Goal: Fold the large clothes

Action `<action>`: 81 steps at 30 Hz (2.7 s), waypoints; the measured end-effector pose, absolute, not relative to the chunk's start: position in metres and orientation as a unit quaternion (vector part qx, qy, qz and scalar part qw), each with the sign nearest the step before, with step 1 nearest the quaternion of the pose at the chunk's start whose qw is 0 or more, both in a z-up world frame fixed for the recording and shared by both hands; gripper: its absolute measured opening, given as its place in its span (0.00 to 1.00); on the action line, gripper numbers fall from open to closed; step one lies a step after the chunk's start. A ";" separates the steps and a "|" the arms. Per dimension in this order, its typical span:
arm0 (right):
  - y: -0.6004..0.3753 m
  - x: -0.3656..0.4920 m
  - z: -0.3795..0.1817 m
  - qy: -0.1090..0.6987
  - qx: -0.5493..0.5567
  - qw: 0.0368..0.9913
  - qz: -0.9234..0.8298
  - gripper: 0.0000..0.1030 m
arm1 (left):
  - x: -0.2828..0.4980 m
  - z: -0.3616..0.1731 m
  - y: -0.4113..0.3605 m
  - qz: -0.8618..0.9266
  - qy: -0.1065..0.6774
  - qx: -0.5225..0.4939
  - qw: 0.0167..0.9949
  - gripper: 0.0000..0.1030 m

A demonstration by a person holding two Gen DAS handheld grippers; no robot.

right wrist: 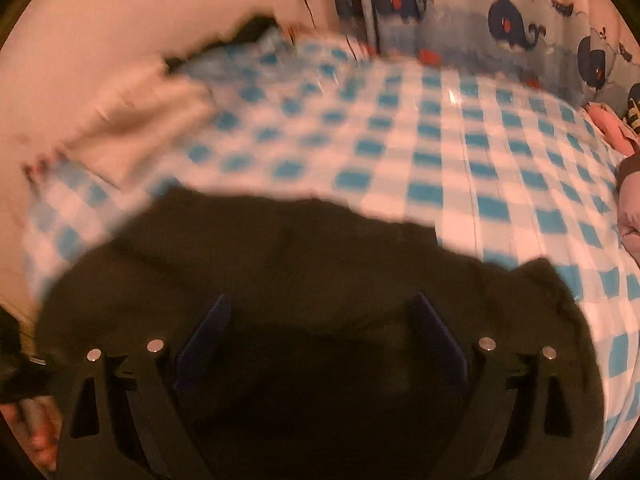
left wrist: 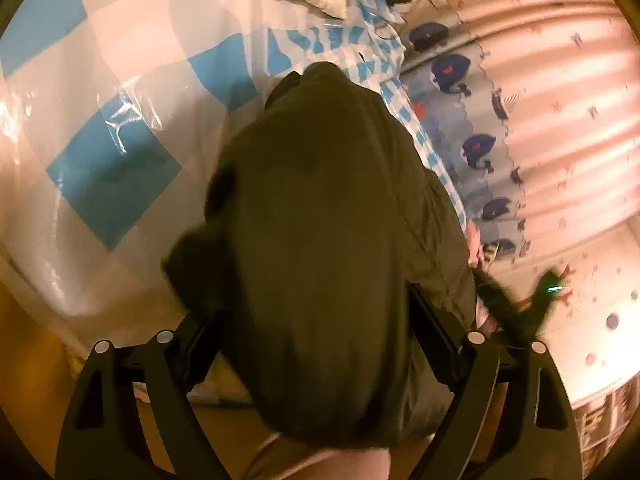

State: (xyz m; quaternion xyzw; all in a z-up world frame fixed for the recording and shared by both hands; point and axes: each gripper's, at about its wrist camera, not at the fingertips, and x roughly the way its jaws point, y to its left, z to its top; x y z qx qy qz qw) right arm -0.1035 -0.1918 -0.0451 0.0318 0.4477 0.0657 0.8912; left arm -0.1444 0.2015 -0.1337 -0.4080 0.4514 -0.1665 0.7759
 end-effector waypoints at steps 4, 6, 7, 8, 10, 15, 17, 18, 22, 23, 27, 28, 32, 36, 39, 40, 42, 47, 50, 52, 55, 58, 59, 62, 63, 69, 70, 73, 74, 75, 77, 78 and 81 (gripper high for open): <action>-0.201 -0.095 -0.079 0.487 0.042 0.870 0.067 0.92 | -0.134 -0.125 0.189 -0.192 0.436 -0.418 0.774 0.81; -0.206 -0.108 -0.065 0.476 0.050 0.875 0.067 0.92 | -0.134 -0.116 0.184 -0.208 0.421 -0.420 0.777 0.81; -0.208 -0.116 -0.056 0.464 0.053 0.882 0.069 0.92 | -0.134 -0.114 0.184 -0.209 0.418 -0.416 0.780 0.81; -0.210 -0.131 -0.044 0.445 0.053 0.891 0.068 0.92 | -0.133 -0.113 0.184 -0.209 0.418 -0.413 0.782 0.81; -0.210 -0.139 -0.039 0.438 0.050 0.895 0.064 0.92 | -0.131 -0.123 0.189 -0.200 0.425 -0.422 0.776 0.81; -0.194 -0.139 -0.077 0.476 -0.012 0.877 0.059 0.93 | -0.123 -0.143 0.191 -0.187 0.435 -0.462 0.750 0.81; -0.196 -0.134 -0.077 0.486 -0.002 0.872 0.055 0.93 | -0.125 -0.132 0.187 -0.195 0.427 -0.452 0.758 0.81; -0.198 -0.135 -0.074 0.485 0.007 0.873 0.053 0.93 | -0.125 -0.129 0.187 -0.194 0.426 -0.448 0.761 0.81; -0.190 -0.165 -0.050 0.443 0.007 0.894 0.063 0.93 | -0.118 -0.136 0.195 -0.189 0.429 -0.466 0.750 0.81; -0.179 -0.167 -0.064 0.460 -0.025 0.886 0.061 0.93 | -0.118 -0.137 0.195 -0.190 0.429 -0.468 0.749 0.81; -0.180 -0.163 -0.073 0.474 -0.021 0.878 0.061 0.93 | -0.121 -0.122 0.184 -0.209 0.416 -0.454 0.760 0.81; -0.185 -0.167 -0.061 0.461 -0.002 0.885 0.060 0.93 | -0.121 -0.117 0.183 -0.212 0.414 -0.447 0.764 0.81; -0.178 -0.179 -0.054 0.444 -0.017 0.893 0.064 0.93 | -0.117 -0.121 0.188 -0.212 0.419 -0.452 0.759 0.78; -0.175 -0.172 -0.074 0.476 -0.024 0.877 0.067 0.93 | -0.118 -0.121 0.186 -0.211 0.417 -0.452 0.760 0.76; -0.178 -0.182 -0.054 0.440 -0.005 0.896 0.063 0.93 | -0.116 -0.122 0.187 -0.210 0.419 -0.448 0.761 0.75; -0.177 -0.184 -0.052 0.437 -0.009 0.898 0.061 0.93 | -0.115 -0.124 0.187 -0.207 0.420 -0.451 0.760 0.75; -0.174 -0.178 -0.063 0.458 -0.018 0.886 0.062 0.94 | -0.112 -0.128 0.188 -0.197 0.425 -0.456 0.757 0.75; -0.172 -0.173 -0.073 0.474 -0.020 0.878 0.059 0.94 | -0.121 -0.122 0.187 -0.209 0.416 -0.452 0.761 0.75; -0.173 -0.183 -0.060 0.442 -0.009 0.895 0.056 0.94 | -0.117 -0.120 0.186 -0.211 0.417 -0.449 0.761 0.68; -0.169 -0.177 -0.073 0.463 -0.018 0.884 0.055 0.94 | -0.117 -0.120 0.186 -0.213 0.417 -0.450 0.760 0.60; -0.164 -0.171 -0.083 0.475 -0.030 0.878 0.051 0.94 | -0.117 -0.110 0.181 -0.222 0.409 -0.439 0.769 0.49; -0.167 -0.175 -0.073 0.473 -0.018 0.879 0.052 0.94 | -0.119 -0.096 0.177 -0.230 0.401 -0.420 0.781 0.44; -0.171 -0.179 -0.064 0.456 -0.008 0.889 0.049 0.94 | -0.119 -0.093 0.176 -0.232 0.400 -0.413 0.785 0.44; -0.183 -0.178 -0.050 0.433 0.006 0.901 0.025 0.94 | -0.119 -0.086 0.173 -0.233 0.399 -0.398 0.792 0.42; -0.187 -0.173 -0.050 0.435 0.009 0.900 0.018 0.94 | -0.119 -0.084 0.172 -0.234 0.398 -0.395 0.794 0.41; -0.185 -0.123 -0.088 0.497 -0.018 0.868 0.011 0.94 | -0.117 -0.069 0.162 -0.234 0.393 -0.366 0.810 0.41; -0.185 -0.122 -0.087 0.499 -0.016 0.866 0.012 0.94 | -0.117 -0.065 0.160 -0.233 0.392 -0.358 0.814 0.41; -0.196 -0.139 -0.067 0.468 0.019 0.883 0.023 0.94 | -0.109 -0.058 0.155 -0.230 0.393 -0.338 0.824 0.41; -0.199 -0.149 -0.059 0.451 0.020 0.892 0.021 0.94 | -0.110 -0.056 0.153 -0.229 0.393 -0.331 0.827 0.41; -0.200 -0.156 -0.056 0.441 0.019 0.897 0.022 0.94 | -0.109 -0.053 0.151 -0.228 0.393 -0.324 0.830 0.41; -0.193 -0.157 -0.073 0.466 0.000 0.885 0.027 0.95 | -0.110 -0.046 0.143 -0.227 0.389 -0.309 0.837 0.41; -0.185 -0.155 -0.088 0.475 -0.029 0.879 0.029 0.95 | -0.110 -0.041 0.135 -0.232 0.390 -0.301 0.839 0.40; -0.184 -0.150 -0.089 0.483 -0.036 0.874 0.031 0.94 | -0.117 -0.025 0.115 -0.233 0.380 -0.262 0.856 0.40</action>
